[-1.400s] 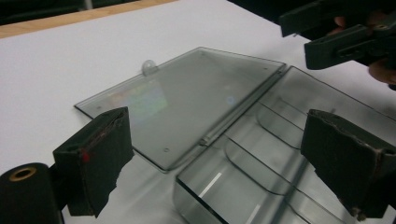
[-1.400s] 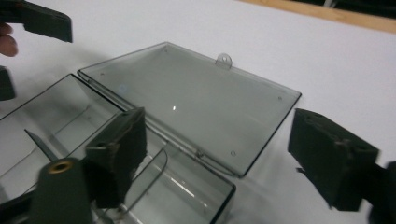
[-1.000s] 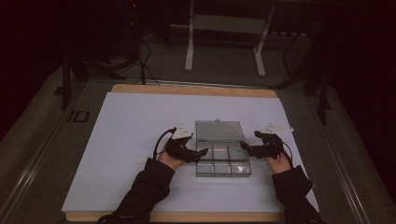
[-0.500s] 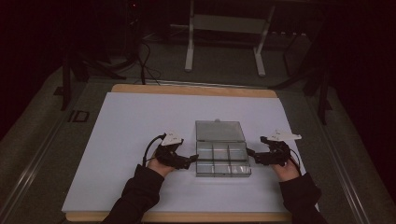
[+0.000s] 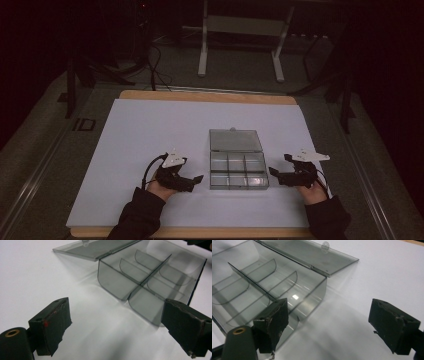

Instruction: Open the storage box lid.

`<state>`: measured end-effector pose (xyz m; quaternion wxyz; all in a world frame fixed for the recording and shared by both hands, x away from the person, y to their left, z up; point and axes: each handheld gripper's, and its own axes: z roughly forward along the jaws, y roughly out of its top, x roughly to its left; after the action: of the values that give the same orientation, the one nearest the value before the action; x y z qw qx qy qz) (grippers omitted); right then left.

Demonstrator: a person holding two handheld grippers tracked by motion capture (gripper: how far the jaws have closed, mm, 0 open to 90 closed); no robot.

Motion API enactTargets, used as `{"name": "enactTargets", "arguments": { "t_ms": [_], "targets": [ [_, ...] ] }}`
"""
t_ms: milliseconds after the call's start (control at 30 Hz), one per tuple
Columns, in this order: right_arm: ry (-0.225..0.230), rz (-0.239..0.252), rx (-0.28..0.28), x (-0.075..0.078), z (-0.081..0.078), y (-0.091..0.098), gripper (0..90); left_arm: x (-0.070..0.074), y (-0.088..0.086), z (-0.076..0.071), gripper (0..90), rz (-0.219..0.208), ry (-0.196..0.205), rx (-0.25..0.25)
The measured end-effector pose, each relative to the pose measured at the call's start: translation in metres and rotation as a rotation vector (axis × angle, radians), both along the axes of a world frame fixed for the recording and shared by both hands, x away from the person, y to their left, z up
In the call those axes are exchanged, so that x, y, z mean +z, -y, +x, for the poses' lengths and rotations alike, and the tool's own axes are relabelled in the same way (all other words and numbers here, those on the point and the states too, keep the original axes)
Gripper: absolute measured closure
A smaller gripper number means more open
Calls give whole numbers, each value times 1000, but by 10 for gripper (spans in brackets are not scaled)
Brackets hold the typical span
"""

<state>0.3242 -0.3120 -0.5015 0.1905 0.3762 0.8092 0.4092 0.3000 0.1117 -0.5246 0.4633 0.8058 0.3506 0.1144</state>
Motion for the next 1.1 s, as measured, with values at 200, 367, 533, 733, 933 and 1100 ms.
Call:
{"name": "enactTargets", "arguments": {
  "t_ms": [200,367,533,733,933,1100],
  "targets": [
    [-13,-7,-13,-7,-8,7,158,-5,-5,-7,103,33,18,15],
    [-1,-2,-25,-11,-14,13,158,-7,-9,-10,103,28,24,17],
    [17,-10,-31,-18,-22,19,157,-12,-13,-15,103,52,27,39],
    [21,-20,-36,-24,-29,25,149,-12,-18,-22,91,52,36,47],
    [38,-32,-58,-27,-35,31,148,-13,-22,-26,40,61,34,79],
    [39,-41,-77,-30,-37,35,147,-14,-20,-29,40,85,54,104]
  ]
}}
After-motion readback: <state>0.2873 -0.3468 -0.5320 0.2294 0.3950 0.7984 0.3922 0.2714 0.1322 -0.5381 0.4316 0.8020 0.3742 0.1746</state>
